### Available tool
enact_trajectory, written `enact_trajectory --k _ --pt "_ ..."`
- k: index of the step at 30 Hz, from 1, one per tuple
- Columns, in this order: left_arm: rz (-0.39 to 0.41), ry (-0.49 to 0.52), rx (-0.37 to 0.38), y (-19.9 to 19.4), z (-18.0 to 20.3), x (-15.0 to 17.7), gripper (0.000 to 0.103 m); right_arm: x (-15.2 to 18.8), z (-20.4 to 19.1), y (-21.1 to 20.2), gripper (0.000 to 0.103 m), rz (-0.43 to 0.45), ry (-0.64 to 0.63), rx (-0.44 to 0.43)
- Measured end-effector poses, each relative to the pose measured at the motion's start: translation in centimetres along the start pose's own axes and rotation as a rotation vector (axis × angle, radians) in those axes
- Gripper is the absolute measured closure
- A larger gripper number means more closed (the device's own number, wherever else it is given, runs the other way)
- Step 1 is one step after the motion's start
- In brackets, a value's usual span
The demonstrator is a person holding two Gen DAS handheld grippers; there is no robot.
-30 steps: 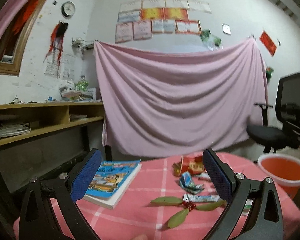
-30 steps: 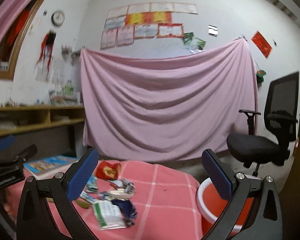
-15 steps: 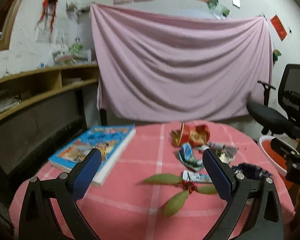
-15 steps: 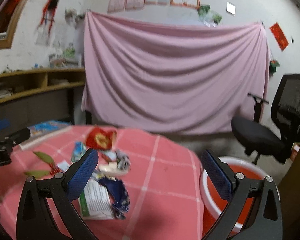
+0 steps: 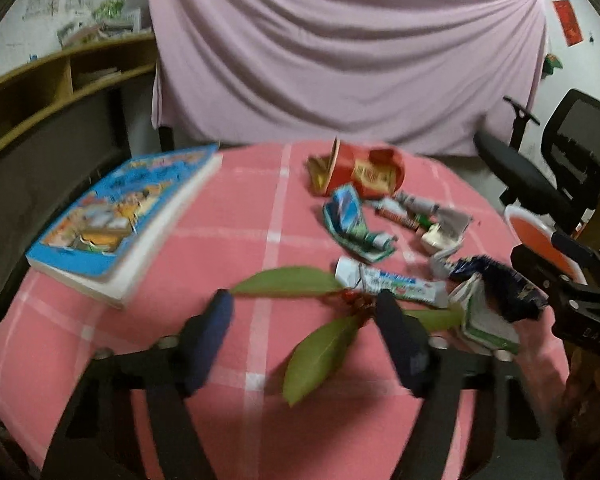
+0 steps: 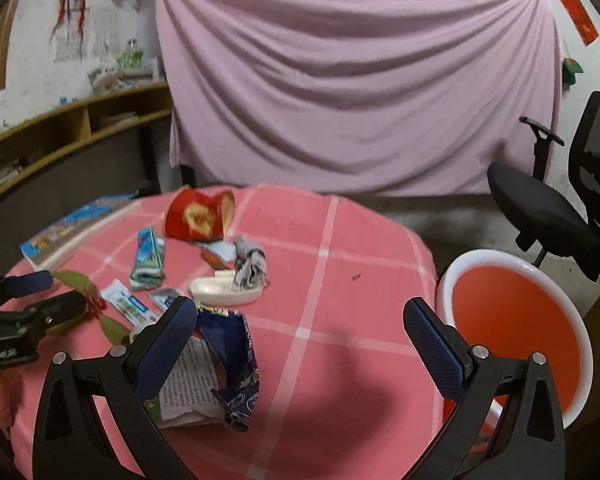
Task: Collect trash
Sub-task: 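Grasp the leafy berry sprig with the left gripper while the right grasps the dark blue bag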
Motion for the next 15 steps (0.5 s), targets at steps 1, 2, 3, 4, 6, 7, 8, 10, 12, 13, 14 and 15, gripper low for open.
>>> enact_trajectory --k 1,2,3,4,6,7,8,10,12,13,14,15 --pt "-0.012 -0.001 0.004 0.2 0.0 0.0 0.046 0.1 -0.2 0.1 0.0 -0.009 -0.005 -0.013" --pt "-0.016 0.001 0.009 0.3 0.1 0.0 0.049 0.2 -0.4 0.2 0.0 -0.015 -0.011 -0.027" --pt "-0.015 0.003 0.013 0.3 0.1 0.1 0.05 0.2 -0.4 0.3 0.001 -0.021 -0.016 -0.035" --pt "-0.014 0.006 0.018 0.3 0.2 0.1 0.05 0.3 -0.5 0.4 0.002 -0.028 -0.02 -0.04" --pt "-0.022 0.008 0.034 0.4 0.4 0.1 0.055 0.5 -0.7 0.8 0.005 -0.053 -0.026 -0.053" --pt "-0.028 0.002 0.043 0.5 0.3 0.0 0.056 0.6 -0.8 1.2 0.005 -0.072 -0.027 -0.063" --pt "-0.031 -0.006 0.052 0.5 0.3 0.0 0.057 0.7 -0.9 1.6 0.005 -0.096 -0.027 -0.067" --pt "-0.034 -0.024 0.071 0.6 0.1 0.0 0.057 0.9 -1.0 2.4 0.005 -0.141 -0.025 -0.061" --pt "-0.037 -0.038 0.078 0.5 -0.1 0.0 0.064 1.1 -1.1 2.8 0.009 -0.165 -0.023 -0.078" --pt "-0.037 -0.04 0.081 0.5 -0.1 0.1 0.066 1.1 -1.2 2.8 0.013 -0.167 -0.024 -0.089" --pt "-0.039 -0.041 0.087 0.4 -0.2 0.1 0.069 1.2 -1.3 2.8 0.02 -0.169 -0.025 -0.096" --pt "-0.039 -0.039 0.093 0.3 -0.1 0.1 0.072 1.3 -1.5 2.8 0.023 -0.174 -0.026 -0.109"
Point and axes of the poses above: each gripper's, at about its wrist camera, not at the fingertips, and y roughly the way its jaws point, z to its right, x to its underside, the point moved 3 cm from there along y, roughly the way its jaws point, and after that the axes turned 3 degrees about -y, right-handed, at the moved point
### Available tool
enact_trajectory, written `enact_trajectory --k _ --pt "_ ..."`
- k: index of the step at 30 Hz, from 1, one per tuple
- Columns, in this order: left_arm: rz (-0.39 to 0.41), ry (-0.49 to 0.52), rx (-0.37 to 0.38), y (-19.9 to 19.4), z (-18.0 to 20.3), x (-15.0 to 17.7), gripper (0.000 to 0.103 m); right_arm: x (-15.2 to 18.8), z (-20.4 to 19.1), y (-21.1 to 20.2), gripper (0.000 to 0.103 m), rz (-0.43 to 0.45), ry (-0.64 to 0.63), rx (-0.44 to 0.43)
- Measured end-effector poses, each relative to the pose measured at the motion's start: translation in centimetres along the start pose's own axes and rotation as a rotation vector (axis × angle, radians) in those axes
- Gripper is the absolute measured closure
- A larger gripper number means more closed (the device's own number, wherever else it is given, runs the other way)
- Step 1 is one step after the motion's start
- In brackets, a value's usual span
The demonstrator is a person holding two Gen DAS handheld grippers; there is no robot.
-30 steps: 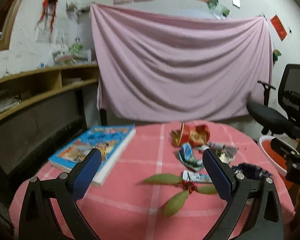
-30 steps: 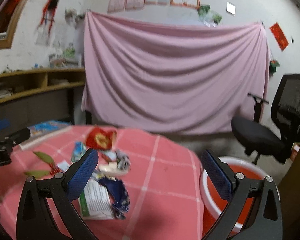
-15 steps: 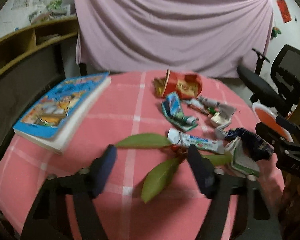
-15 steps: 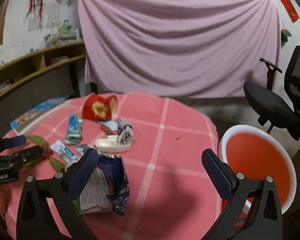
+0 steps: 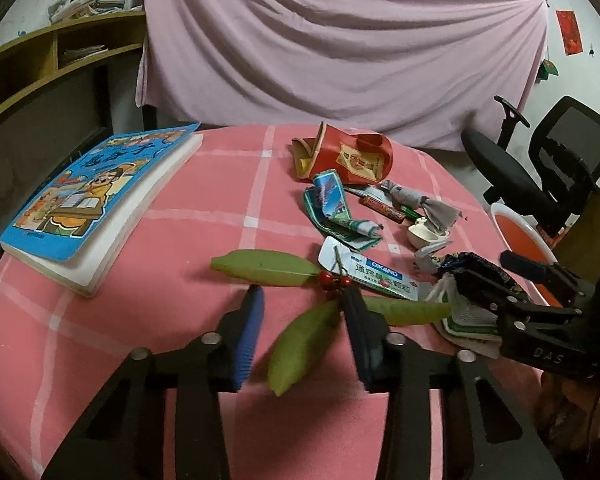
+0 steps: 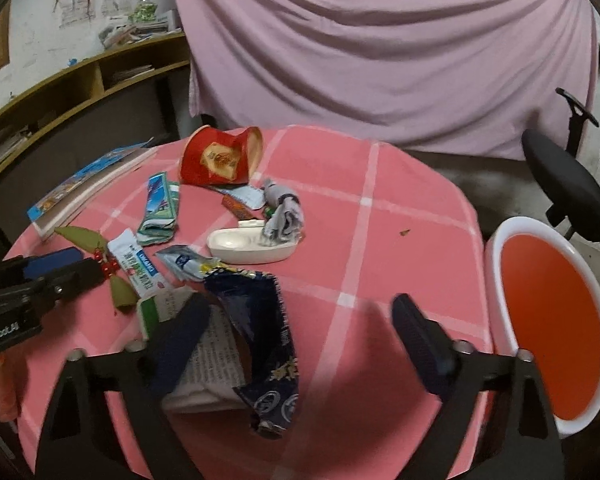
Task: Collect trash
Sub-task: 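Grasp the leafy berry sprig with the left gripper while the right grasps the dark blue bag, then lift the sprig and blue bag and carry both toward the orange bucket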
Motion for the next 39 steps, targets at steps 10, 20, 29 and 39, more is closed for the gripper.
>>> enact_trajectory --k 10,20,29,39 --pt "0.0 0.033 0.054 -1.0 0.4 0.8 0.092 0.4 0.0 0.1 0.044 -0.016 0.032 -0.099" --pt "0.053 0.101 0.06 -2.1 2.1 2.1 0.103 0.5 -0.7 -1.2 0.082 0.041 0.025 -0.15" --pt "0.139 0.086 0.006 -2.9 2.1 2.4 0.103 0.5 0.1 -3.4 0.082 0.165 0.071 -0.167" --pt "0.059 0.021 -0.042 -1.4 0.7 1.8 0.053 0.7 0.5 -3.7 0.082 0.163 0.098 -0.179"
Point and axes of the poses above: each gripper's, at about its wrist camera, not at the fingertips, and y roughly the way its jaws point, z to its right, x to its underside, the point moved 3 cm from there along y, roughly the way its jaws point, and after that the axes turned 3 degrees about -y, right-handed, at the moved point
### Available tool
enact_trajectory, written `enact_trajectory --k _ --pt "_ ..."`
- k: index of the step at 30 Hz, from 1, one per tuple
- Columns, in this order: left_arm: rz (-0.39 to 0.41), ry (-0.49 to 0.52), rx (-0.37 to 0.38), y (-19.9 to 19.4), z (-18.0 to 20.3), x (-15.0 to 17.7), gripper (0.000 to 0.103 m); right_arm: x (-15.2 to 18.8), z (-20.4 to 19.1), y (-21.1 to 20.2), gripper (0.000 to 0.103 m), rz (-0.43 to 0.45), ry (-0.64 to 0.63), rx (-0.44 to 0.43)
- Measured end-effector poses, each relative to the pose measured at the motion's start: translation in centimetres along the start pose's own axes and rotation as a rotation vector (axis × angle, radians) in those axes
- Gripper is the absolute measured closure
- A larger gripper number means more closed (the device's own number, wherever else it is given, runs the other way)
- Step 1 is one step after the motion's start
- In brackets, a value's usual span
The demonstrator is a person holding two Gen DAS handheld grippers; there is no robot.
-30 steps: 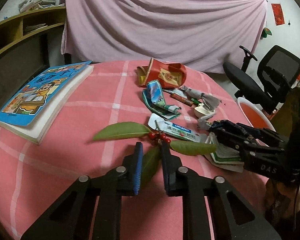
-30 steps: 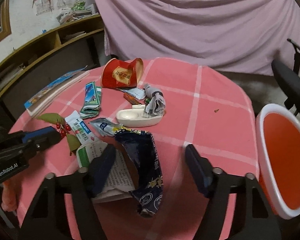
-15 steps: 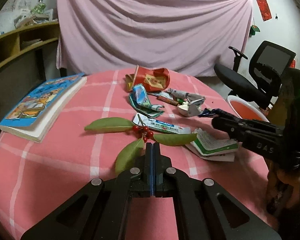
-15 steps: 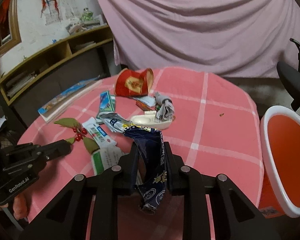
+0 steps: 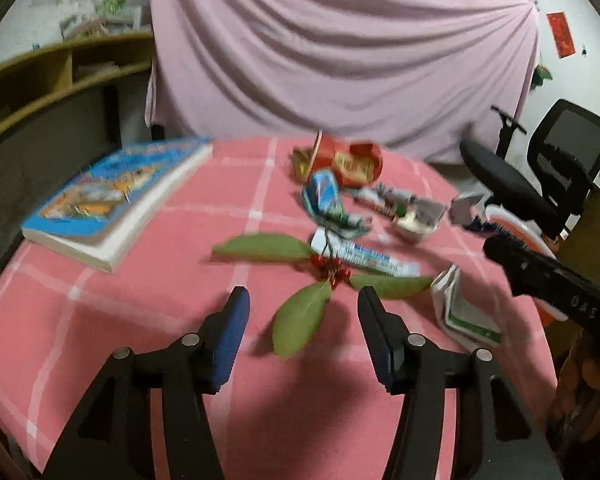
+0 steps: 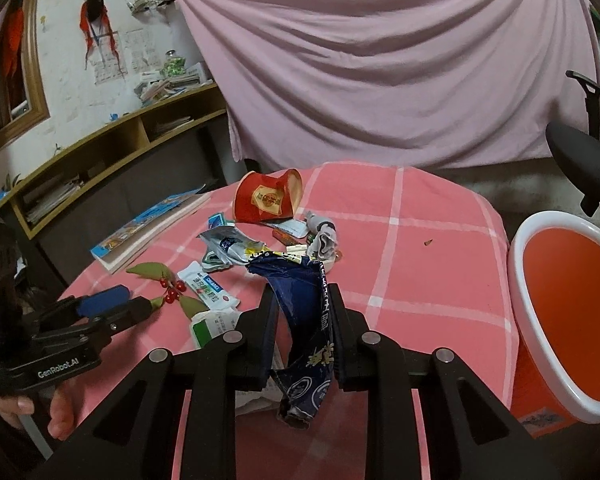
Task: Collect trash
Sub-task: 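Lift the sprig and blue bag and carry both toward the orange bucket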
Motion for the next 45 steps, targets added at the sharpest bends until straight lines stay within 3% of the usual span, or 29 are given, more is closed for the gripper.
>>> enact_trajectory --k 6,7,9,10,14,18,30,37,45 --pt "-0.014 0.065 -0.028 0.0 0.8 0.4 0.056 0.2 0.7 0.3 0.081 -0.02 0.033 0.004" --pt "-0.013 0.074 -0.029 0.0 0.9 0.5 0.06 0.2 0.7 0.3 0.081 -0.022 0.036 0.003" --pt "-0.013 0.086 -0.037 -0.1 1.0 0.9 0.081 0.2 0.8 0.3 0.081 -0.023 0.035 0.002" --pt "-0.012 0.095 -0.04 -0.2 1.0 1.0 0.087 0.3 0.7 0.3 0.081 -0.023 0.033 0.0" --pt "-0.003 0.155 -0.046 0.0 1.7 1.5 0.096 0.2 0.7 0.2 0.081 -0.022 0.03 -0.012" --pt "0.036 0.236 -0.054 -0.4 3.1 2.2 0.098 0.2 0.9 0.2 0.081 -0.021 0.042 -0.016" --pt "0.203 0.234 -0.074 -2.0 3.9 2.3 0.099 0.3 1.1 -3.2 0.082 0.118 0.069 -0.035" --pt "0.307 0.2 -0.03 -4.2 5.8 0.3 0.099 0.5 2.1 -6.5 0.082 0.275 0.114 -0.032" --pt "0.372 0.288 0.053 -5.5 10.8 -1.2 0.099 0.9 3.5 -8.9 0.082 0.36 0.134 0.021"
Point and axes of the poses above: each gripper's, at about its wrist camera, not at the fingertips, and y roughly the way its jaws point, z to its right, x to its underside, the point moved 3 cm from there along y, roughly the way its jaws point, and after that the axes turned 3 degrees about -y, right-handed, at the moved point
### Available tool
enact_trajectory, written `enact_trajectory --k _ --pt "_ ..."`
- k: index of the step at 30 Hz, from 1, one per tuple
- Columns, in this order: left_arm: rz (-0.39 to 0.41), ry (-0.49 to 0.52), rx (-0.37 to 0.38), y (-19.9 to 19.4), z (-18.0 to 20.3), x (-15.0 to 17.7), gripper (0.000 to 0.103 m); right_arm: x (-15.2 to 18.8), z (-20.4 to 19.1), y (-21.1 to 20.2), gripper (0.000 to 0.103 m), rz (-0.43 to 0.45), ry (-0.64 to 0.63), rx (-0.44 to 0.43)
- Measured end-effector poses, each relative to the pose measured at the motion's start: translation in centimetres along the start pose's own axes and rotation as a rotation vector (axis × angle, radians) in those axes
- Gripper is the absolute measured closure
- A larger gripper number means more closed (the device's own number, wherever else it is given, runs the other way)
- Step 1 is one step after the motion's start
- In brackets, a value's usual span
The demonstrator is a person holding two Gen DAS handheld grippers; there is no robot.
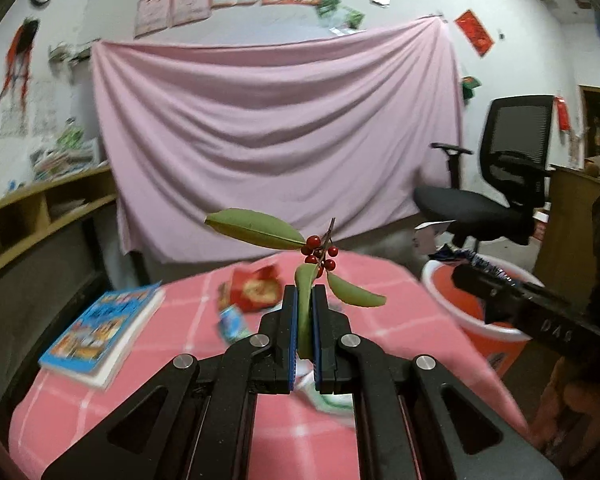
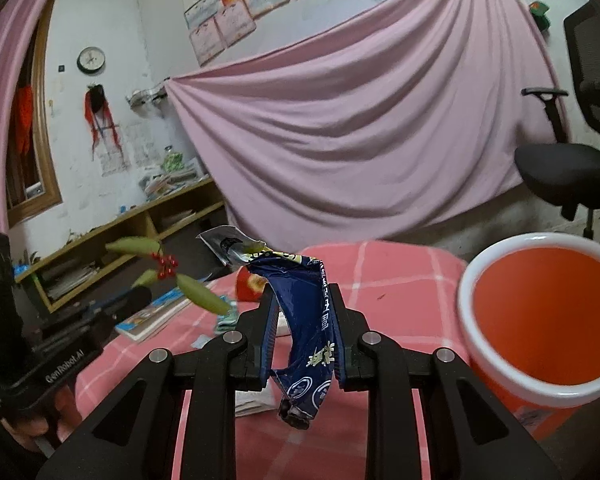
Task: Collect trash
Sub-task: 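Lift the sprig and blue bag and carry both toward the orange bucket, then open both grippers over the bucket to drop the sprig and bag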
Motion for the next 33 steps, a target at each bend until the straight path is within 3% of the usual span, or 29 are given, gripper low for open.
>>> enact_trajectory --k 5,10,17,27,33 --pt "0.01 0.038 0.095 2.0 4.1 -1.7 0.099 -1.4 3.8 -2.5 0.081 0.098 0.091 0.1" --pt "-0.02 0.049 0.212 5.0 9.0 -2.8 0.099 -1.6 9.3 -3.8 0.081 0.119 0.232 0.23" --pt "-0.178 0.037 0.339 10.9 15.0 -2.3 0.099 -0.3 15.0 -3.5 0.079 0.019 0.353 0.397" --pt "-0.445 -0.096 0.414 18.6 18.1 -0.6 0.098 1.5 17.9 -2.7 0.078 -0.114 0.403 0.453" --pt "-0.519 -0.162 0.412 19.2 17.0 -0.3 0.092 1.9 18.2 -2.8 0.064 -0.133 0.439 0.441"
Point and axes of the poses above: each gripper's, at about its wrist camera, not at the fingertips, and y roughly the way its jaws point, z to its right, x to its underside, the point moved 3 cm from there along y, roughly the way its jaws point, and after that the axes turned 3 degrees about -y, right-handed, at the moved point
